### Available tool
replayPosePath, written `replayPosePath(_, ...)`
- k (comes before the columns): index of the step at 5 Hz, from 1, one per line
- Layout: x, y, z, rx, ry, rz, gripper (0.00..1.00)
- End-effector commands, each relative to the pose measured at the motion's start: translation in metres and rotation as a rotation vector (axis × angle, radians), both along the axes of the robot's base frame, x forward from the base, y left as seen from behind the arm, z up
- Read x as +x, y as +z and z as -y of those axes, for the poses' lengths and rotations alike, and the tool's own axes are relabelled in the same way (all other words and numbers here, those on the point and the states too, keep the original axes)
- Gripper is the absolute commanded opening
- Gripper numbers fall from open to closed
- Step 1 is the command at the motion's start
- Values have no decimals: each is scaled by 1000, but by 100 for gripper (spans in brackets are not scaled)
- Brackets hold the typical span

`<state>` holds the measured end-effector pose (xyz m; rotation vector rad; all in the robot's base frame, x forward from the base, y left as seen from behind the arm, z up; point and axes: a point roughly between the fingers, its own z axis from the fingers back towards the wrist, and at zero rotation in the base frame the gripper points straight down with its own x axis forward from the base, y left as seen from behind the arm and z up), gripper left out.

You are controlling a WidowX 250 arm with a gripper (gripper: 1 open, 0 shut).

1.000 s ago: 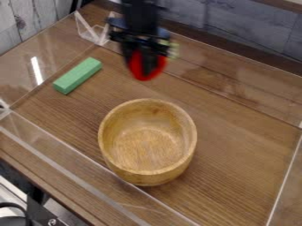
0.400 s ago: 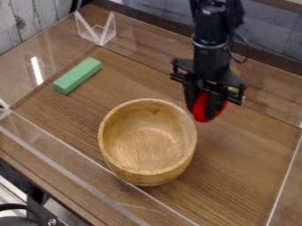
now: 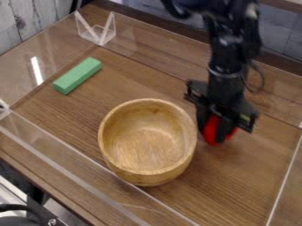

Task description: Move the red fruit to the right

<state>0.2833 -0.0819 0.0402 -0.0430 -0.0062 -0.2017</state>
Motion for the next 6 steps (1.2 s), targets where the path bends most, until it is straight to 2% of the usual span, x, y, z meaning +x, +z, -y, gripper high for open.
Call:
replayPosePath(1,9,6,11,9,64,48,0)
replayPosePath(2,15,5,18,17,129,61,0)
replayPosePath(5,22,9,30,12,43,68,0)
replayPosePath(6,24,13,36,14,26,69,100)
